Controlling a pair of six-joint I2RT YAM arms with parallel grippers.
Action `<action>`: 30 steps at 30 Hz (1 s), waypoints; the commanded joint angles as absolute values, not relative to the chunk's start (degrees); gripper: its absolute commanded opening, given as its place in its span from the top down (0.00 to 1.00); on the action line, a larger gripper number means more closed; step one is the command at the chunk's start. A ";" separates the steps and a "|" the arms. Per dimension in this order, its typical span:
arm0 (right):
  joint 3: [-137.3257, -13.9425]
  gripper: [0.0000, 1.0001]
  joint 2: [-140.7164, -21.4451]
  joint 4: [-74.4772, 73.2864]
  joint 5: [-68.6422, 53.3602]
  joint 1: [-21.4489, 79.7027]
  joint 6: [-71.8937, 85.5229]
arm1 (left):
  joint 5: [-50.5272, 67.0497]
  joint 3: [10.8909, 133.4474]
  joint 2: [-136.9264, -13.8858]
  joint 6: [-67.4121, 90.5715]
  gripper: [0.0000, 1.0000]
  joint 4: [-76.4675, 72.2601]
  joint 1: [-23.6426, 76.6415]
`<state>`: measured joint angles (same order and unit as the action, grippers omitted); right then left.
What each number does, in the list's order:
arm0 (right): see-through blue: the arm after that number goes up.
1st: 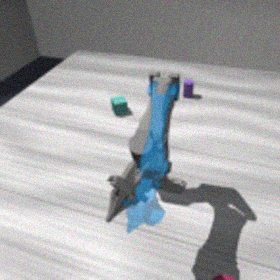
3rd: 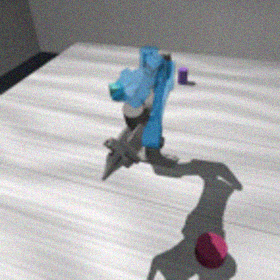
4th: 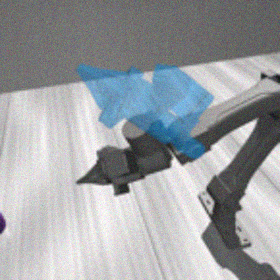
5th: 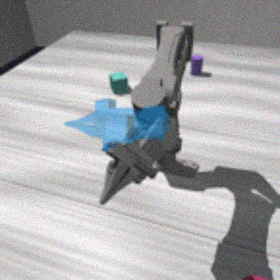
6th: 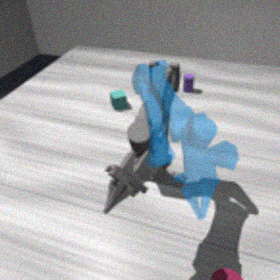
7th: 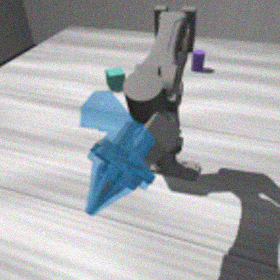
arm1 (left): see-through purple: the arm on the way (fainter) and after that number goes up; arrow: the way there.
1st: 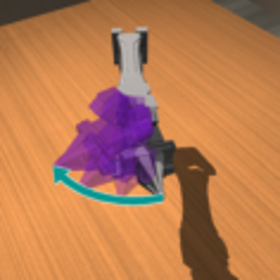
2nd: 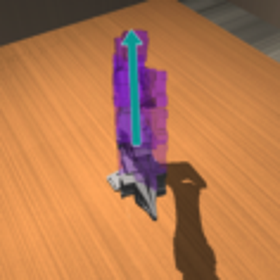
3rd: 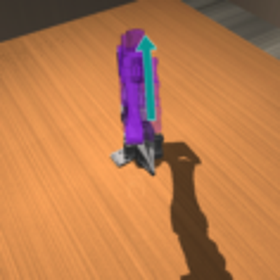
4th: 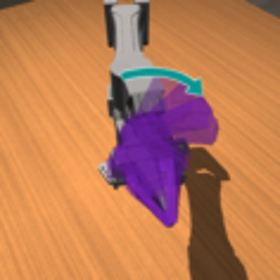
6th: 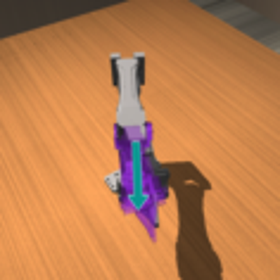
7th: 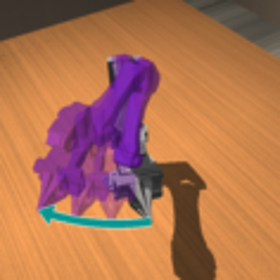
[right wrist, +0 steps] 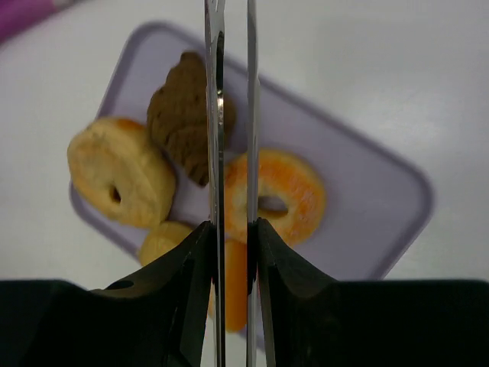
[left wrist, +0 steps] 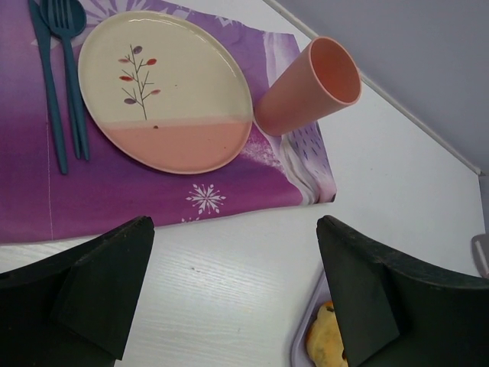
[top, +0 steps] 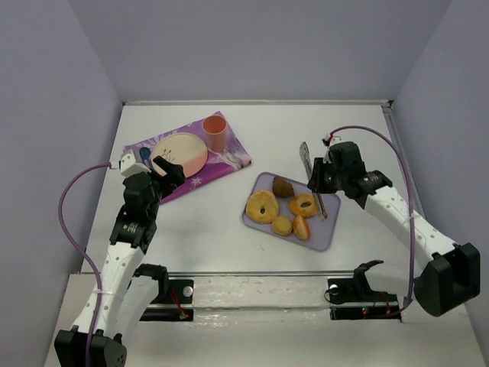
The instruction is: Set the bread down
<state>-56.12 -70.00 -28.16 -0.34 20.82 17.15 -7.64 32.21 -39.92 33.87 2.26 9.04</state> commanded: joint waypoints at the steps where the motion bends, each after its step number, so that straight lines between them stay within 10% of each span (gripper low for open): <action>1: -53.96 0.65 -61.89 -35.22 -11.60 24.35 19.24 | -6.24 31.38 -38.58 33.22 0.01 -1.41 9.40; 30: -54.23 0.35 -62.13 -41.75 -9.58 25.58 18.02 | -6.42 30.94 -39.81 33.22 0.01 -1.84 9.40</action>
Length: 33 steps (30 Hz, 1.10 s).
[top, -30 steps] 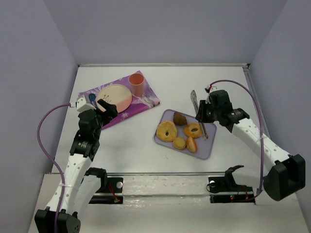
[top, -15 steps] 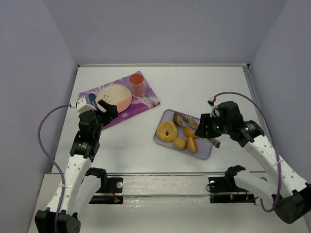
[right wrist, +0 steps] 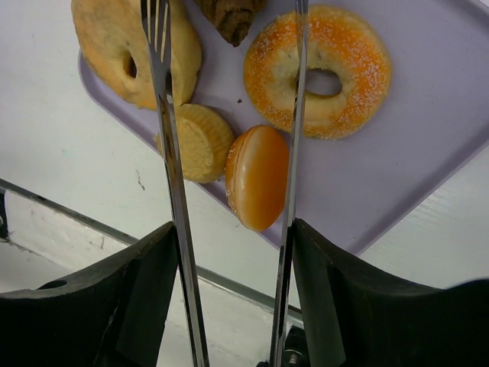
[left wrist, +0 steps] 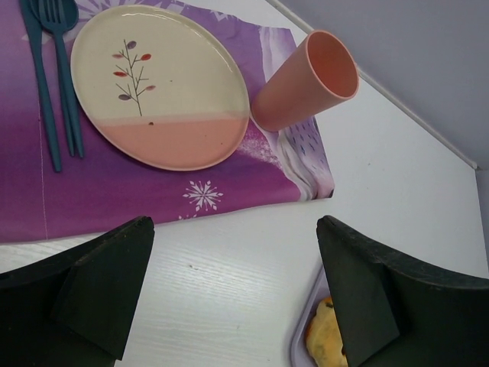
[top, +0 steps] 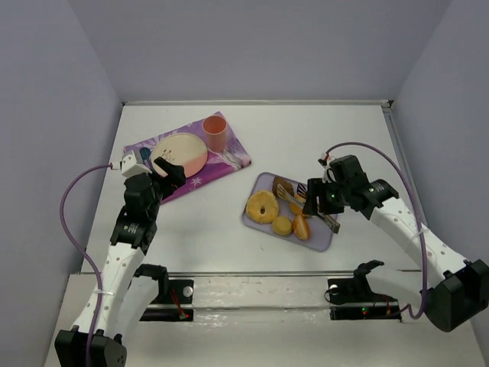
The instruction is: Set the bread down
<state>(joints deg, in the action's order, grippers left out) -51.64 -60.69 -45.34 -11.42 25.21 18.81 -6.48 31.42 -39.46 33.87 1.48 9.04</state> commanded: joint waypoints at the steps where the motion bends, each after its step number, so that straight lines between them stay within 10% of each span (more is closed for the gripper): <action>1: -54.49 0.35 -63.27 -41.57 -9.41 25.58 18.02 | -6.42 31.02 -39.90 33.22 0.01 -1.85 9.40; 6: -54.41 0.37 -66.00 -38.68 -9.40 25.58 18.37 | -6.42 30.94 -39.99 33.22 0.01 -2.28 9.40; 19: -57.39 0.79 -60.65 -39.37 -8.88 25.58 18.99 | -5.80 30.94 -39.82 33.31 0.01 -2.46 9.40; 33: -69.14 0.83 -73.34 -14.98 -17.31 38.31 16.36 | -8.17 30.32 -37.44 34.63 0.01 -1.50 9.40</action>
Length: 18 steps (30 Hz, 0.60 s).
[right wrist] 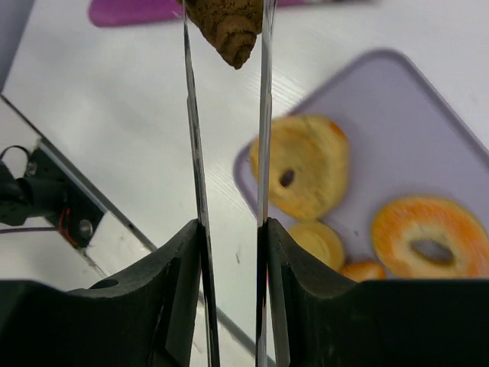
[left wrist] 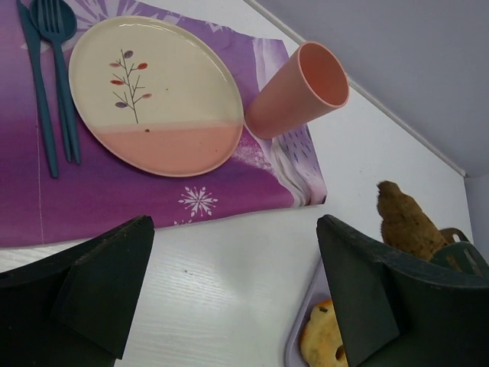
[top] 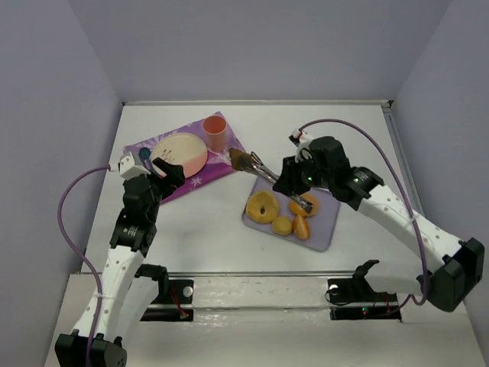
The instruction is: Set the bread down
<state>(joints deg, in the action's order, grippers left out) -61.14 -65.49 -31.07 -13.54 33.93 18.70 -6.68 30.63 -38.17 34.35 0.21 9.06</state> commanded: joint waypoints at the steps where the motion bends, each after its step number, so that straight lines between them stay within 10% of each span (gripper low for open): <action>1: -70.91 0.83 -75.82 -13.90 -18.71 39.89 15.65 | -8.61 30.50 -37.53 34.72 0.01 -1.06 9.40; 18: -112.14 0.76 -123.04 -15.55 -13.80 45.17 10.72 | -10.37 29.97 -36.56 35.16 0.01 -0.53 9.40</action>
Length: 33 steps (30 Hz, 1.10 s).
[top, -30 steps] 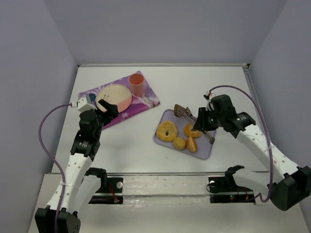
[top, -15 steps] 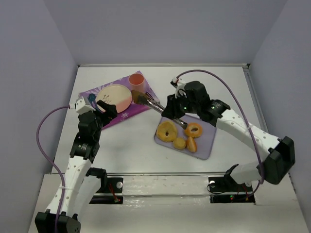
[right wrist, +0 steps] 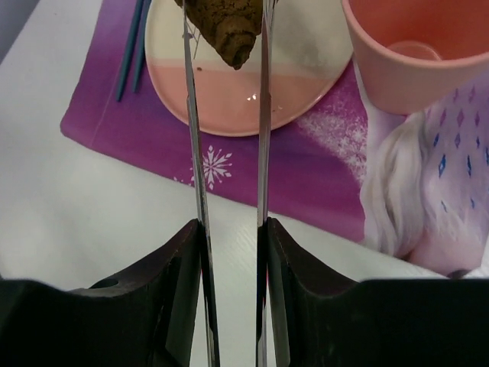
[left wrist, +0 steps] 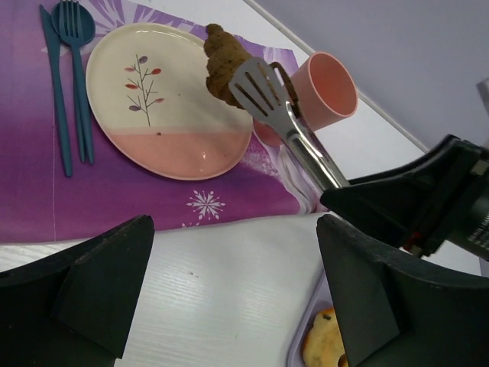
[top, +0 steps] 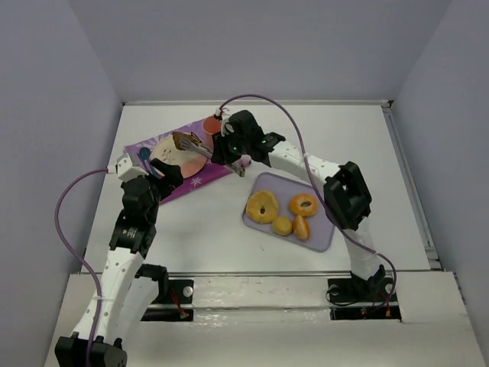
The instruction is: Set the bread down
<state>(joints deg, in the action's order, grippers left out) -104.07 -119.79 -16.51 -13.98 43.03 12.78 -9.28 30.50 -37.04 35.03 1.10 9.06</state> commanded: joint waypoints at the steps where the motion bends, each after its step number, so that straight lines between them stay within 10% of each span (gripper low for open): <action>1: -112.84 0.72 -124.00 -15.82 -13.36 45.18 10.03 | -10.46 30.06 -36.56 35.16 0.01 -0.61 9.32; 10: -114.17 0.41 -125.87 -18.54 -10.29 46.76 7.91 | -10.20 29.97 -36.56 35.07 0.01 -0.53 9.40; 33: -100.05 0.33 -103.29 -19.78 -5.73 47.81 8.08 | -10.28 30.06 -36.30 34.89 0.01 -0.26 9.40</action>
<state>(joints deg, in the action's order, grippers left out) -104.42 -109.71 -22.24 -8.43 47.35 6.72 -9.32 30.48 -36.99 35.03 1.13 9.04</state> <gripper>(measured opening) 0.670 0.990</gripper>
